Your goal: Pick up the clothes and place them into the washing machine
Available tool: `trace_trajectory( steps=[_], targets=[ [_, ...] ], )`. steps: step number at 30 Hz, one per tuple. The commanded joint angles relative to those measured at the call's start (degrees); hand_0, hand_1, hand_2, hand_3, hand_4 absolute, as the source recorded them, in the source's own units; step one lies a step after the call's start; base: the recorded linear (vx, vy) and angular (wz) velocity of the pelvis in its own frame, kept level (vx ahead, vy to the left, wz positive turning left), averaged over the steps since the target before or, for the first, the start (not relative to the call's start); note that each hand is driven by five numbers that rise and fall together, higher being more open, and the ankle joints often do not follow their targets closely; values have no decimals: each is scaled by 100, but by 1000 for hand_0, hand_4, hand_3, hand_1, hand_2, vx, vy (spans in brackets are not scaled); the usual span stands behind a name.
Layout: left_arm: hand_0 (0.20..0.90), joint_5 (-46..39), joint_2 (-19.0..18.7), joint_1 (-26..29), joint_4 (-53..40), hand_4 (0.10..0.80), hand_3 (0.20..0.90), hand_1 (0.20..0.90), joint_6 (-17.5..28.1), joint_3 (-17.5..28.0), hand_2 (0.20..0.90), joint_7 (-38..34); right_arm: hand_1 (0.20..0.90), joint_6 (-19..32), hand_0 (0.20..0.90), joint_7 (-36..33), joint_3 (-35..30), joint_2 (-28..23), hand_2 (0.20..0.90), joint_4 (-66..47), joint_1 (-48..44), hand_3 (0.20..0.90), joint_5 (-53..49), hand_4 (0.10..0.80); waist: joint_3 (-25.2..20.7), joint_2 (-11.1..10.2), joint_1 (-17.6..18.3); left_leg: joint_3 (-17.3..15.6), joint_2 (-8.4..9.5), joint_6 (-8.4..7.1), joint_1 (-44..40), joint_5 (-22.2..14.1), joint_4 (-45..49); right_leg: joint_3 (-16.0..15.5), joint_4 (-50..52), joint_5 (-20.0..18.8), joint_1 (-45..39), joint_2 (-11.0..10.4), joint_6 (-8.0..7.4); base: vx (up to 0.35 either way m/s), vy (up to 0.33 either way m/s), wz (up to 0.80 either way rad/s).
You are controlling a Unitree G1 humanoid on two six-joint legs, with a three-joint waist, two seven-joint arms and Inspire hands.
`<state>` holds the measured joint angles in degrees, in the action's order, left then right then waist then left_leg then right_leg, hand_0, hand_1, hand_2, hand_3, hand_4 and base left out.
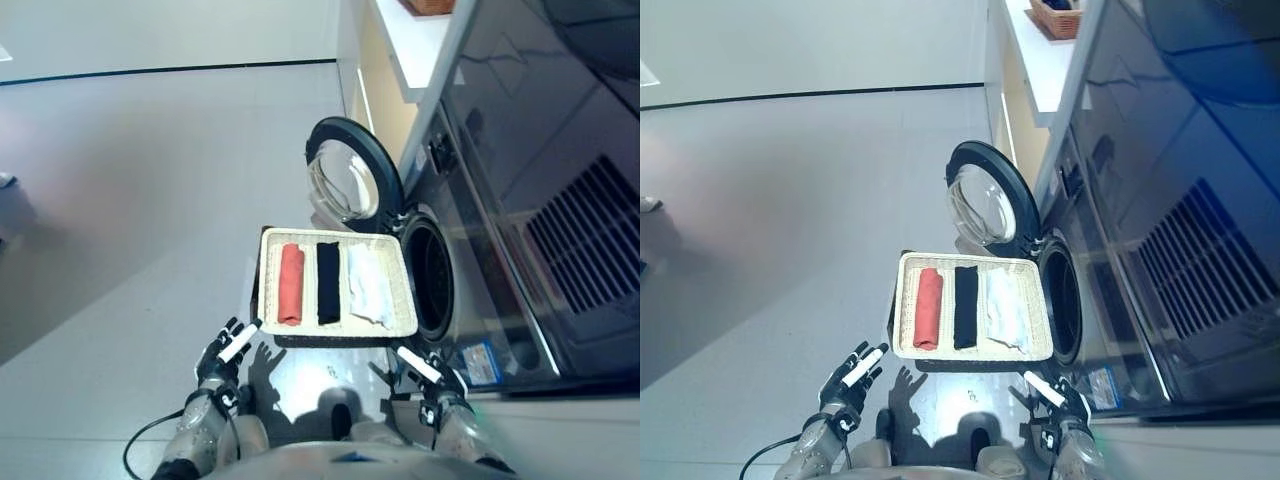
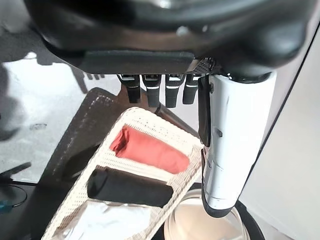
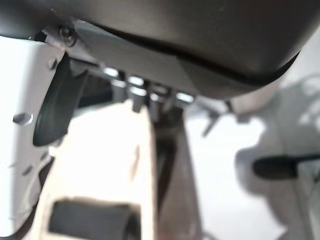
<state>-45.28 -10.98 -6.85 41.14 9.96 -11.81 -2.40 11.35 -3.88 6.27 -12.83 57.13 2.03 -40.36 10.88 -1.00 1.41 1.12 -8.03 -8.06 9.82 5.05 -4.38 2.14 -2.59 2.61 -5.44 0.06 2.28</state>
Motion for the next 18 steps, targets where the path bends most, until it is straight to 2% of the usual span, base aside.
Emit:
trace_trajectory(
  steps=[1, 3, 5, 6, 7, 8, 9, 11, 12, 14, 16, 18],
  targets=[
    [900, 186, -226, -128, -522, 800, 900, 900, 283, 331, 900, 185, 900, 409, 900, -50, -318, -499, 900, -360, 143, 900, 91, 800, -279, 159, -103, -261, 69, 122, 671, 1118, -2, 308, 408, 239, -346, -53, -630, 361, 120, -72],
    [900, 181, -235, -193, -569, 800, 900, 900, 285, 378, 900, 207, 900, 369, 900, -3, -311, -467, 900, -449, 184, 900, 112, 800, -392, 191, -155, -370, 112, 175, 563, 1169, 73, 436, 378, 367, -585, -136, -650, 335, 168, -95],
    [900, 210, -242, -225, -634, 800, 900, 900, 316, 364, 900, 176, 900, 337, 900, 10, -272, -413, 900, -551, 247, 900, 170, 800, -512, 157, -191, -374, 188, 278, 507, 1120, 173, 473, 416, 515, -778, -356, -740, 253, 175, -65],
    [900, 210, -243, -226, -634, 800, 900, 900, 316, 365, 900, 176, 900, 337, 900, 10, -272, -413, 900, -551, 247, 900, 170, 800, -510, 155, -190, -374, 190, 278, 505, 1119, 173, 472, 415, 516, -780, -359, -740, 296, 236, -37],
    [900, 202, -260, -173, -644, 800, 900, 900, 295, 346, 900, 181, 900, 311, 900, 21, -292, -371, 900, -559, 227, 900, 167, 800, -613, 96, -163, -469, 298, 420, 510, 899, 375, 519, 591, 502, -820, -580, -865, 189, 160, -17],
    [900, 202, -262, -174, -644, 800, 900, 900, 295, 345, 900, 181, 900, 310, 900, 21, -291, -369, 900, -560, 228, 900, 167, 800, -616, 88, -164, -474, 306, 423, 514, 887, 389, 519, 591, 507, -821, -590, -868, 346, 261, 2],
    [900, 255, -320, -88, -629, 800, 900, 900, 314, 360, 900, 136, 900, 288, 900, 45, -299, -297, 900, -518, 124, 900, 144, 800, -703, -11, -193, -589, 459, 599, 489, 609, 655, 608, 1055, 41, -605, -802, -1054, 235, 158, -3],
    [900, 233, -350, -67, -665, 800, 900, 900, 327, 429, 900, 86, 900, 268, 900, 46, -222, -281, 900, -563, 3, 900, 247, 800, -733, -49, -208, -732, 571, 724, 330, 388, 720, 594, 1638, -662, -309, -972, -1222, 231, 193, -35],
    [900, 240, -376, -46, -678, 800, 900, 900, 334, 439, 900, 64, 900, 268, 900, 51, -199, -264, 900, -680, -36, 900, 247, 800, -726, -48, -200, -808, 615, 783, 229, 305, 720, 525, 1939, -1062, -160, -1047, -1276, 154, 191, -46],
    [900, 282, -430, -17, -743, 800, 900, 900, 338, 429, 900, 54, 900, 286, 900, 35, -221, -241, 900, -836, -39, 900, 223, 800, -687, 32, -134, -863, 658, 894, -64, 158, 674, 346, 2496, -1541, 130, -1136, -1264, 153, 231, -32],
    [900, 299, -501, 67, -803, 800, 900, 900, 312, 396, 900, 74, 900, 273, 900, 7, -221, -232, 900, -884, -38, 900, 269, 800, -597, 125, -33, -868, 679, 979, -321, 30, 640, 109, 2937, -1765, 377, -1198, -1181, 156, 245, 3],
    [900, 303, -509, 105, -770, 800, 900, 900, 295, 415, 900, 103, 900, 250, 900, -1, -262, -209, 900, -896, 4, 900, 254, 800, -568, 158, 84, -871, 715, 963, -595, -118, 588, -270, 2784, -1540, 628, -1338, -1159, 206, 145, 17]
  ],
)
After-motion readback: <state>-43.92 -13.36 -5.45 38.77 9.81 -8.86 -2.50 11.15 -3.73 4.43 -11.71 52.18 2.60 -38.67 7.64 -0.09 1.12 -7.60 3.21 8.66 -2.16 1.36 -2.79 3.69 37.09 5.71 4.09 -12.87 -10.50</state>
